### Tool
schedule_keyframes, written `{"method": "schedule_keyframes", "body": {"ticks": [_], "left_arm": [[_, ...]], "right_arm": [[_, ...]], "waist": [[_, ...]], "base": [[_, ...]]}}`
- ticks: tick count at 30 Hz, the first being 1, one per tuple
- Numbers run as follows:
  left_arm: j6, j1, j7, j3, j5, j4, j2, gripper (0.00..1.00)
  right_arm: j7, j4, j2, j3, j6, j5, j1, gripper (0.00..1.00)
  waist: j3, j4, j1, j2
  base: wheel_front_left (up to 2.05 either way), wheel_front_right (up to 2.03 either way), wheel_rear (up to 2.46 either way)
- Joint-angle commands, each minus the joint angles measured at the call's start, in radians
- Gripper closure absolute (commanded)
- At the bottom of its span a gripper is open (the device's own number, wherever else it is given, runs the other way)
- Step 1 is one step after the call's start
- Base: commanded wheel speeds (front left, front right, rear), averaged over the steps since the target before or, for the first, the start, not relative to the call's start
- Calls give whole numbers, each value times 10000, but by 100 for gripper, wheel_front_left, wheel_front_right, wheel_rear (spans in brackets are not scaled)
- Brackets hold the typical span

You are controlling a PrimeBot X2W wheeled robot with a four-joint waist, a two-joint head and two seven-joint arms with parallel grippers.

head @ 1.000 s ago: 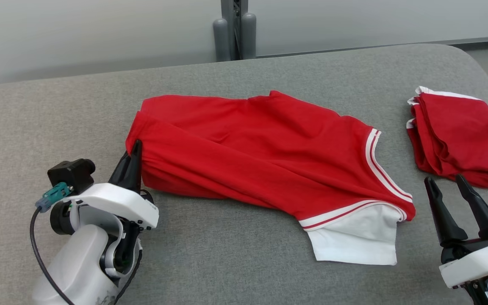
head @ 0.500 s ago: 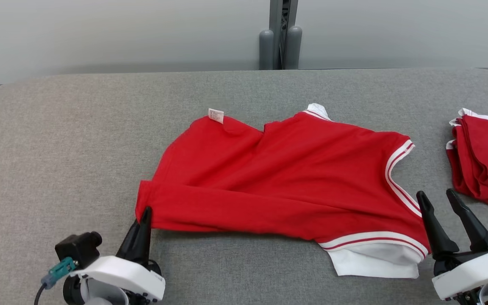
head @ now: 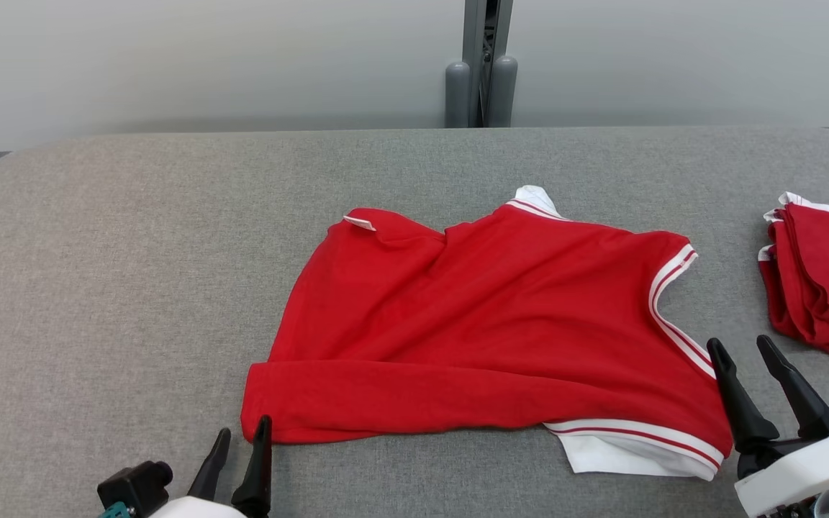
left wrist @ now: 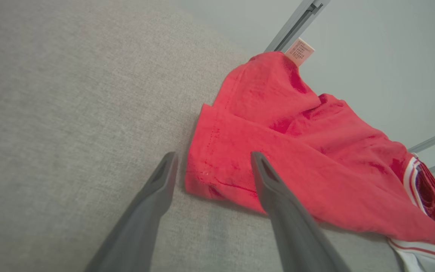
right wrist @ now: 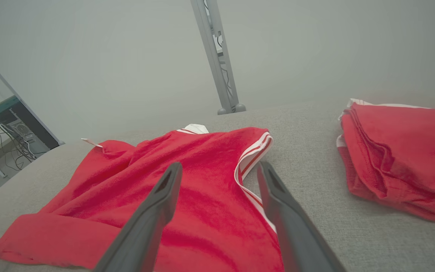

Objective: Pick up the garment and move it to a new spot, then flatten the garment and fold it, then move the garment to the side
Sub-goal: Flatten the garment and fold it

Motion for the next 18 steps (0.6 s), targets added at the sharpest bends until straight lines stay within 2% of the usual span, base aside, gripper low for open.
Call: {"method": "schedule_keyframes", "body": {"ticks": [1, 7, 18], "left_arm": [[-76, 175, -57, 67, 83, 52, 19, 0], [-177, 631, -53, 337, 369, -34, -84, 0], [290, 384, -53, 636, 1485, -897, -75, 0]], "right_arm": [[-29, 40, -57, -35, 1, 54, 112, 0], [-91, 75, -85, -143, 1, 80, 226, 0], [-174, 20, 83, -309, 1, -263, 278, 0]], "waist": [[-35, -9, 0, 0], [-243, -10, 0, 0], [-699, -103, 0, 0]], "base": [[0, 0, 0], [0, 0, 0], [0, 0, 0]]}}
